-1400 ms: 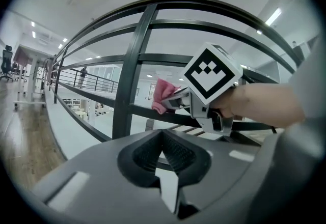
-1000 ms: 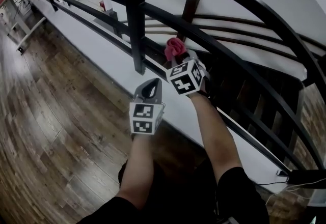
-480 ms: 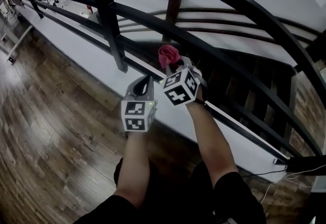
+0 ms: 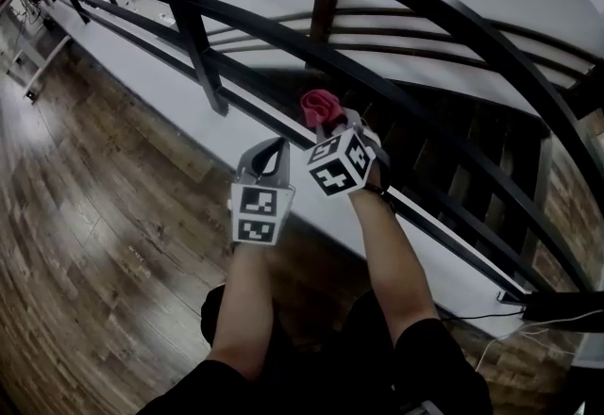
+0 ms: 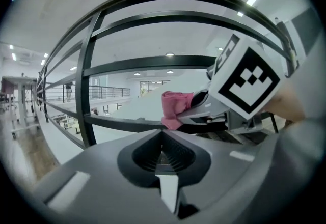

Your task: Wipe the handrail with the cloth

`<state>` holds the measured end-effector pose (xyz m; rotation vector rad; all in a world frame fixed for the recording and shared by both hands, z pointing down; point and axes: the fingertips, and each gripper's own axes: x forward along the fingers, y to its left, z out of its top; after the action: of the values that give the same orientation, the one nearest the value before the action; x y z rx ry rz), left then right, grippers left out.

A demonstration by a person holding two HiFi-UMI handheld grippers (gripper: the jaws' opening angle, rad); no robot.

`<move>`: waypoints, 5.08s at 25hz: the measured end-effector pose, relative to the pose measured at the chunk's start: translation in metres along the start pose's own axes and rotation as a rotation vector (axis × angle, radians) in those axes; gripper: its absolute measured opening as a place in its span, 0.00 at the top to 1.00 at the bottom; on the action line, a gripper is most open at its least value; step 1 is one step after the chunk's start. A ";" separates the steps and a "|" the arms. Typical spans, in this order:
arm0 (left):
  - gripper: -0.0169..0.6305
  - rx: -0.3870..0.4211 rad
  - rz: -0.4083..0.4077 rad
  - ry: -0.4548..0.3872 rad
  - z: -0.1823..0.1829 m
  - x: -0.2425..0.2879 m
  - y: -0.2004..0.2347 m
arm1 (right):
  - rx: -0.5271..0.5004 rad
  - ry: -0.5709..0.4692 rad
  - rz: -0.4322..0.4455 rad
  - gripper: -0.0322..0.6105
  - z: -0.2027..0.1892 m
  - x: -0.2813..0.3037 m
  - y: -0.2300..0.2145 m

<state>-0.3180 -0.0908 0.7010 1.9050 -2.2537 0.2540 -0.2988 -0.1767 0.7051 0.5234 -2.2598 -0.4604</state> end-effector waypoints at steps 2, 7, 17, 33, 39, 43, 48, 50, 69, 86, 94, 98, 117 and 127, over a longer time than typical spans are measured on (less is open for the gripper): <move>0.97 0.018 -0.006 0.007 0.000 -0.008 -0.008 | 0.009 0.008 -0.003 0.88 -0.008 -0.004 -0.005; 0.97 -0.093 -0.068 0.004 -0.003 -0.022 -0.026 | 0.046 0.017 -0.013 0.88 -0.028 -0.018 -0.014; 0.97 0.008 -0.113 0.010 -0.007 -0.020 -0.058 | 0.082 0.017 -0.046 0.88 -0.074 -0.051 -0.030; 0.97 0.124 -0.278 0.054 -0.020 -0.006 -0.170 | 0.088 0.038 -0.085 0.88 -0.143 -0.114 -0.050; 0.97 -0.082 -0.337 0.005 -0.015 -0.004 -0.199 | 0.103 0.048 -0.101 0.88 -0.169 -0.134 -0.058; 0.97 -0.309 -0.371 -0.044 -0.008 -0.002 -0.208 | 0.122 0.046 -0.107 0.88 -0.187 -0.148 -0.062; 0.97 -0.297 -0.378 -0.085 0.004 -0.002 -0.227 | 0.133 0.043 -0.107 0.88 -0.202 -0.163 -0.067; 0.97 -0.286 -0.382 -0.083 0.005 -0.003 -0.237 | 0.142 0.043 -0.111 0.88 -0.208 -0.169 -0.069; 0.97 -0.051 -0.513 -0.133 0.015 -0.011 -0.350 | 0.209 0.023 -0.182 0.88 -0.271 -0.233 -0.090; 0.97 -0.129 -0.808 -0.124 0.026 -0.014 -0.462 | 0.365 0.139 -0.371 0.88 -0.356 -0.312 -0.127; 0.97 -0.061 -0.889 -0.117 0.020 -0.017 -0.507 | 0.428 0.164 -0.455 0.88 -0.383 -0.338 -0.135; 0.97 -0.082 -0.963 -0.108 0.019 -0.022 -0.534 | 0.441 0.191 -0.501 0.88 -0.397 -0.353 -0.139; 0.97 -0.088 -1.251 -0.042 0.000 -0.045 -0.653 | 0.527 0.264 -0.755 0.88 -0.488 -0.423 -0.171; 0.97 -0.050 -1.269 -0.045 -0.001 -0.034 -0.690 | 0.604 0.278 -0.825 0.88 -0.524 -0.449 -0.188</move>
<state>0.3681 -0.1713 0.7039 2.8150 -0.6832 -0.0456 0.4161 -0.1990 0.6884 1.7334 -1.8037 -0.0598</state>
